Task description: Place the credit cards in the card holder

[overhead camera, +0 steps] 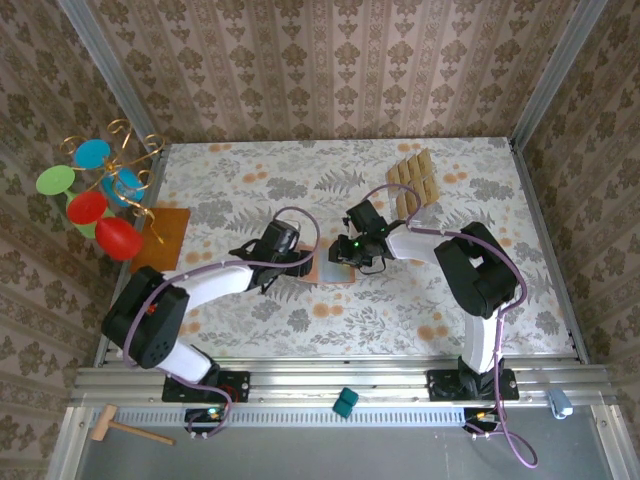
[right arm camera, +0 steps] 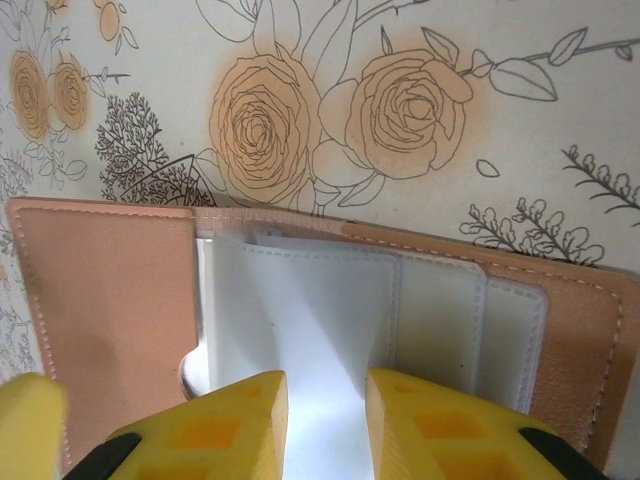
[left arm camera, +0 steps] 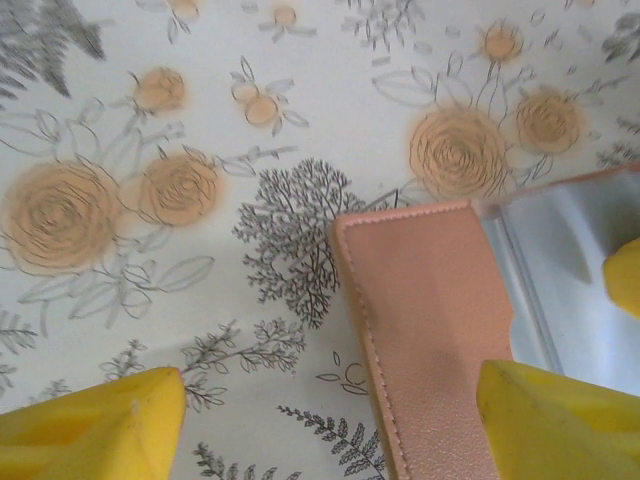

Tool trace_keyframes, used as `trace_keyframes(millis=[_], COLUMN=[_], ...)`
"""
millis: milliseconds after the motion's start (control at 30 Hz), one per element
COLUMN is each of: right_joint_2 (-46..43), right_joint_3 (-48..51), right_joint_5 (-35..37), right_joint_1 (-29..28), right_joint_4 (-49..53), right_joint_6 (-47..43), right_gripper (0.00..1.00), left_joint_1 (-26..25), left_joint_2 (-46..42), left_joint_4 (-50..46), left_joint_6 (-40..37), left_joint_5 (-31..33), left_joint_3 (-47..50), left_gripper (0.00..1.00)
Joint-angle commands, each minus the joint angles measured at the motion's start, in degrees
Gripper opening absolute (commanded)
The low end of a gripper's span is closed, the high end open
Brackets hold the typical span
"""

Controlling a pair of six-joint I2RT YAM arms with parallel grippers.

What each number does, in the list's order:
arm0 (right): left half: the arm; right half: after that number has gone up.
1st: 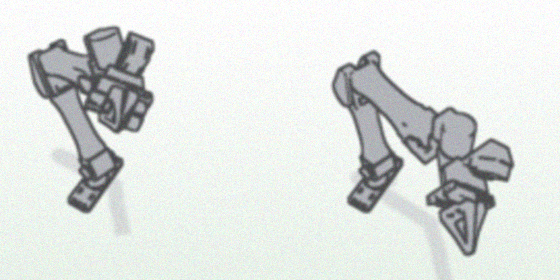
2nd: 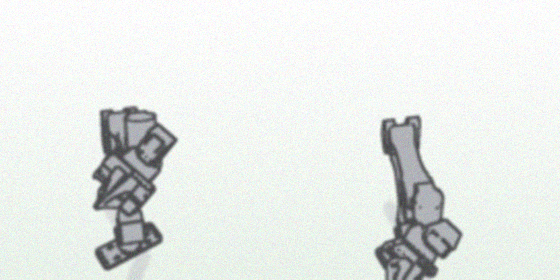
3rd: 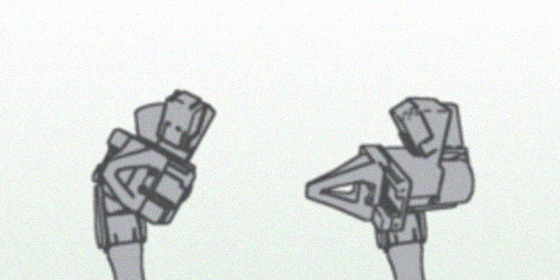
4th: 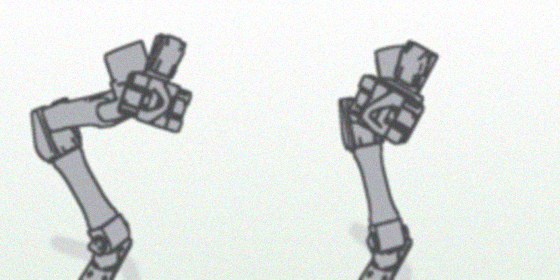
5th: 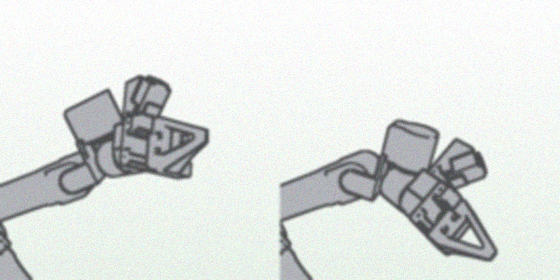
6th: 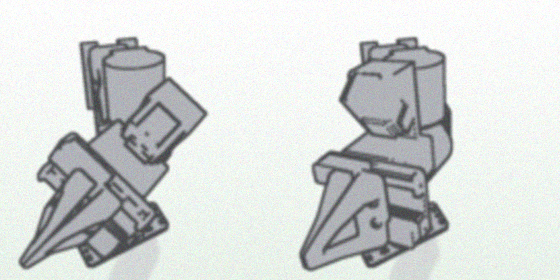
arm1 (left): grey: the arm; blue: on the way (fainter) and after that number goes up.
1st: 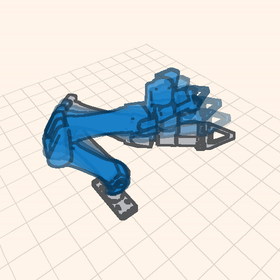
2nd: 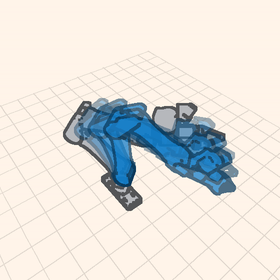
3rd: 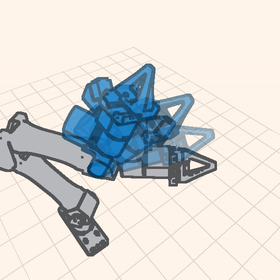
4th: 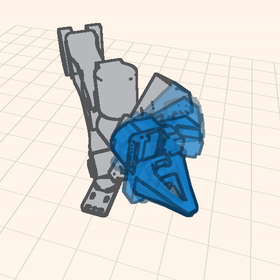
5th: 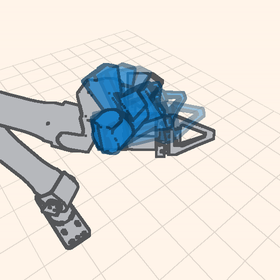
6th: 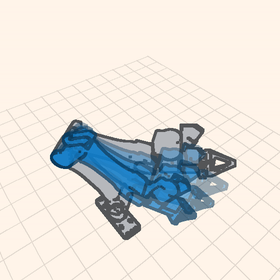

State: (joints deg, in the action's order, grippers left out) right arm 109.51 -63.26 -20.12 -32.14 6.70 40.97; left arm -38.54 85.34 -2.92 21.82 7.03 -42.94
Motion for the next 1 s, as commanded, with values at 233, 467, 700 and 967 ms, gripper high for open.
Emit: trace_keyframes(millis=[233, 467, 700, 967], right_joint_2=[0.14, 0.08, 0.13, 0.18], right_joint_3=[1.38, 1.51, 1.49, 1.48], right_joint_5=[0.34, 0.34, 0.30, 0.17], right_joint_1=[-0.38, -0.38, -0.38, -0.42], right_joint_4=[-0.61, -0.86, -1.05, -1.01], right_joint_6=[1.30, 1.48, 1.57, 1.49], right_gripper=[0.29, 0.29, 0.29, 0.29], left_joint_1=[-2.35, -6.48, -9.05, -10.08], left_joint_2=[-7.22, -5.42, -2.11, 1.08], left_joint_4=[0.69, 3.39, 5.74, 8.61], left_joint_6=[-4.22, -5.89, -7.54, -8.42], left_joint_5=[-2.14, -2.45, -2.46, -1.78], left_joint_3=[-1.24, -0.13, 0.51, 2.50], left_gripper=[0.78, 0.74, 0.69, 0.66])
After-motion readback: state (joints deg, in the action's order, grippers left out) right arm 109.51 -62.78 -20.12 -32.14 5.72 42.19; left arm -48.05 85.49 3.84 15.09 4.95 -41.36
